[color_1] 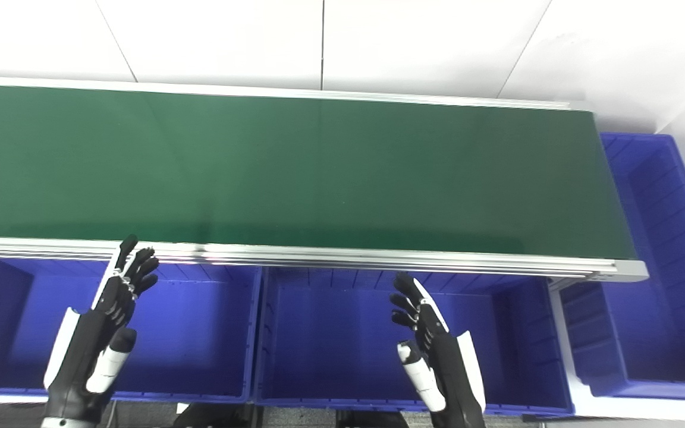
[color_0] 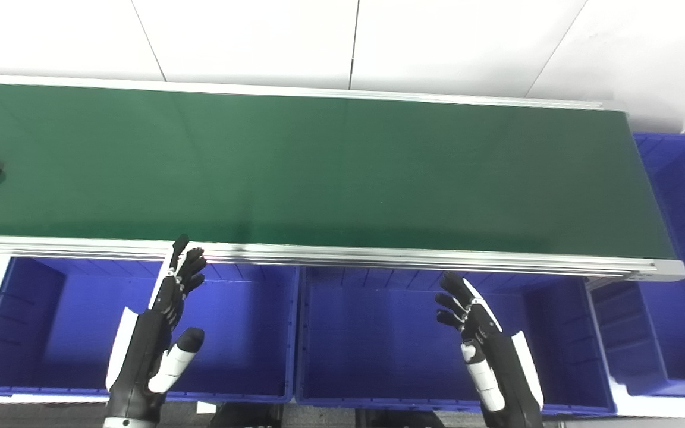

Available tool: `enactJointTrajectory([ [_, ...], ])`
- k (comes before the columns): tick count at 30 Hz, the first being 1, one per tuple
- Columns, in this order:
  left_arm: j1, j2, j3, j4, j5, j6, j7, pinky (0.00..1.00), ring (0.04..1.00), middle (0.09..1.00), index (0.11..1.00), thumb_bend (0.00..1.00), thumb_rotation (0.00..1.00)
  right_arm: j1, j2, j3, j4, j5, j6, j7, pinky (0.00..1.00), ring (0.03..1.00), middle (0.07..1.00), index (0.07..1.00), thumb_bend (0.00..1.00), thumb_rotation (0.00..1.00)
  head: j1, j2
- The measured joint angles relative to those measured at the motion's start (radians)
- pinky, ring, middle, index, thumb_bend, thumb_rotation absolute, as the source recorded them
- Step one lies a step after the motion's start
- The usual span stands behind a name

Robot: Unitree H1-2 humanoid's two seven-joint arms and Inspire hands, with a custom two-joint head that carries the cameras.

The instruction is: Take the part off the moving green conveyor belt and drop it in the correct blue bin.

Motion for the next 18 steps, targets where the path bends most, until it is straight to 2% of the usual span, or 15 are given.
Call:
enactJointTrajectory([
  [18, -0.001, 0.000, 0.000, -0.003, 0.010, 0.001, 0.000, 0.89, 0.912, 0.947, 1.000, 0.69, 0.95, 0.000, 0.000, 0.003, 0.000, 0.001, 0.000, 0.000, 0.79, 0.865, 0.890, 0.906, 0.78, 0.95, -0.005, 0.002],
])
